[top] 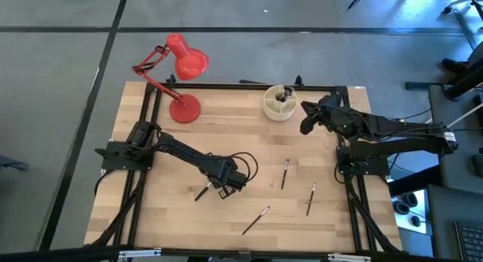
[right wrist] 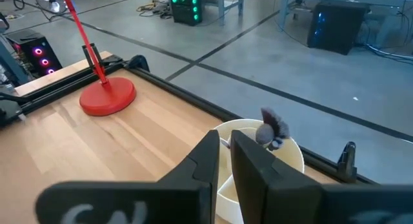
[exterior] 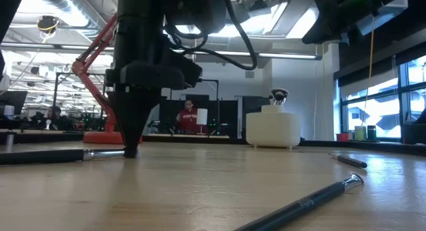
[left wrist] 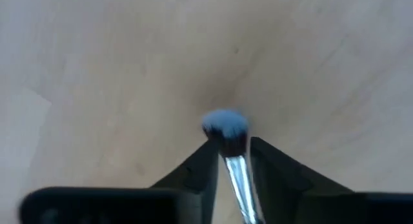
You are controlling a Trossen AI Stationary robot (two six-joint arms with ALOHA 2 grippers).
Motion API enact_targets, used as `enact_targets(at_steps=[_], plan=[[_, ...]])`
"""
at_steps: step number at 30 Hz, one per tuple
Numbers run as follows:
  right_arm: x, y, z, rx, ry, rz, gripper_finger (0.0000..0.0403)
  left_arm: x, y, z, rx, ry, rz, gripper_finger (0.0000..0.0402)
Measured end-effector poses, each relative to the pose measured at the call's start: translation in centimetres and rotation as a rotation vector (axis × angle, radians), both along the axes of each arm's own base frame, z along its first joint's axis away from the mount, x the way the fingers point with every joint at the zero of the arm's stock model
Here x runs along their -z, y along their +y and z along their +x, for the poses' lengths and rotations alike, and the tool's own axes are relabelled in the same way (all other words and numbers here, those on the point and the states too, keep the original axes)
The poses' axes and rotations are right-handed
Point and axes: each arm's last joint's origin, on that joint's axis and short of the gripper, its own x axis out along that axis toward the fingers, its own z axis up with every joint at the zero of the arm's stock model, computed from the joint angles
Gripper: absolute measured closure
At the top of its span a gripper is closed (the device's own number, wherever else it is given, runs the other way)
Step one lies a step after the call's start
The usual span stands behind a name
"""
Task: Put items in baskets/containers
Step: Put the black powder brush into the white organizer
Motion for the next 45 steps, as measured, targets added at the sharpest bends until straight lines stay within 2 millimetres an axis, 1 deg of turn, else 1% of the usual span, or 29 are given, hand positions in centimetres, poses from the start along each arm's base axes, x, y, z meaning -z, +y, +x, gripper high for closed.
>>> enact_targets(at_steps=[4,8,11,14,18,25,29,34,37,41,42,45], plan=[[0.0,0.0,0.0,0.001,0.002,-0.003,0.0361,-0.6,0.2,-0.1,-0.021,0.002,-0.056,0.0270],[0.0,0.0,0.0,0.008,0.004,-0.008,0.0361,-0.8,0.3,-0.1,-0.017,-0.013,-0.020,0.0234],[0.0,0.0,0.0,0.008,0.005,-0.009,0.0361,-0.5,0.3,-0.1,0.034,0.001,-0.025,0.0222],[0.0,0.0,0.0,0.008,0.005,-0.009,0.0361,-0.1,0.3,-0.1,0.044,0.016,-0.026,0.0221],[0.0,0.0,0.0,0.007,0.007,-0.011,0.0361,0.1,0.4,0.1,0.046,0.017,-0.025,0.0238],[0.0,0.0,0.0,-0.001,0.008,-0.007,0.0361,0.1,1.0,0.2,0.024,0.016,-0.020,0.0304],[0.0,0.0,0.0,-0.001,0.008,-0.007,0.0361,0.8,1.1,0.2,0.019,0.044,-0.022,0.0337],[0.0,0.0,0.0,-0.002,0.007,-0.005,0.0361,1.6,1.0,0.4,0.045,0.065,-0.031,0.0356],[0.0,0.0,0.0,-0.002,0.007,-0.005,0.0361,1.6,1.1,0.4,0.076,0.070,-0.032,0.0370],[0.0,0.0,0.0,0.004,0.007,-0.007,0.0361,0.7,1.9,0.4,0.068,0.042,-0.002,0.0395],[0.0,0.0,0.0,0.005,0.007,-0.007,0.0361,0.0,2.2,0.5,0.064,0.024,0.012,0.0395],[0.0,0.0,0.0,0.006,0.006,-0.008,0.0361,-2.9,3.2,1.1,0.082,-0.070,0.037,0.0393]])
